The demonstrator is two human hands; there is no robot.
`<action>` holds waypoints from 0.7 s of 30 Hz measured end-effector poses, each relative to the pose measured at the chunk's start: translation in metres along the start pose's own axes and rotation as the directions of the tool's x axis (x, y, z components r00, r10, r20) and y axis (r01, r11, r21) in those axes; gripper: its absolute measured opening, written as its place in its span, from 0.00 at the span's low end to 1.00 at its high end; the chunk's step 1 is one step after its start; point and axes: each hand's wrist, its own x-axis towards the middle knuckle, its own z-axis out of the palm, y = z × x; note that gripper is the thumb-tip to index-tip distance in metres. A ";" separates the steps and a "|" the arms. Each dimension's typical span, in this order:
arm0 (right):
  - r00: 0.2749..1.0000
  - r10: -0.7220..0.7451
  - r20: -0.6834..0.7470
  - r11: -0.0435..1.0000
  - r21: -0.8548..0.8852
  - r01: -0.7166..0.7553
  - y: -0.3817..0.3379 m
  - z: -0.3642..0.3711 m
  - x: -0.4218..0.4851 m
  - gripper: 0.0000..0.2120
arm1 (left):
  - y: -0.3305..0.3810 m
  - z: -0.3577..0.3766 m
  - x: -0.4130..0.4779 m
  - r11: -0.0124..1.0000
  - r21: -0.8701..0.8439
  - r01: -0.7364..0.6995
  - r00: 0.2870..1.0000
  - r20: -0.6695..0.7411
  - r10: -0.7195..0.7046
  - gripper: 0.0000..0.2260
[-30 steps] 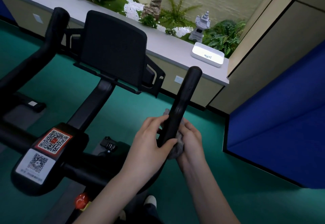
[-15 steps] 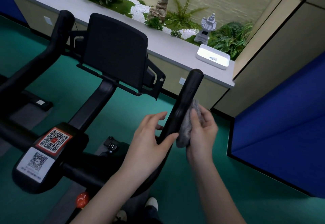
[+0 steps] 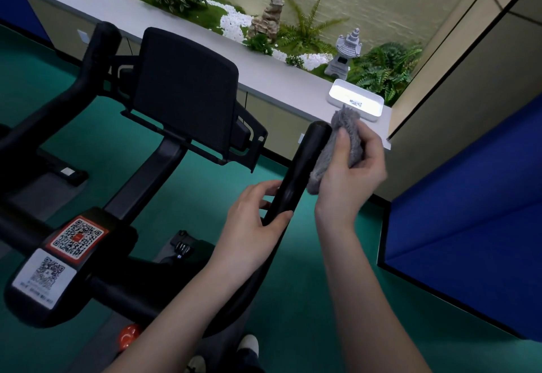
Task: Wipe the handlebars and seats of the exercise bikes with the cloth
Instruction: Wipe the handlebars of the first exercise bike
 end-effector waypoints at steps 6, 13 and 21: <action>0.781 -0.500 0.374 0.754 -0.255 0.605 0.031 -0.030 -0.042 0.10 | -0.001 0.000 0.001 1.000 -0.030 -0.008 1.000 -0.002 0.008 0.19; 0.861 -0.441 0.254 0.804 -0.316 0.504 0.033 -0.017 -0.032 0.13 | -0.003 0.001 0.000 0.999 -0.046 -0.013 1.000 -0.005 0.013 0.18; 0.877 -0.300 0.374 0.910 -0.163 0.381 -0.010 -0.012 0.036 0.11 | -0.004 0.001 -0.003 0.996 -0.083 0.010 1.000 -0.004 -0.011 0.18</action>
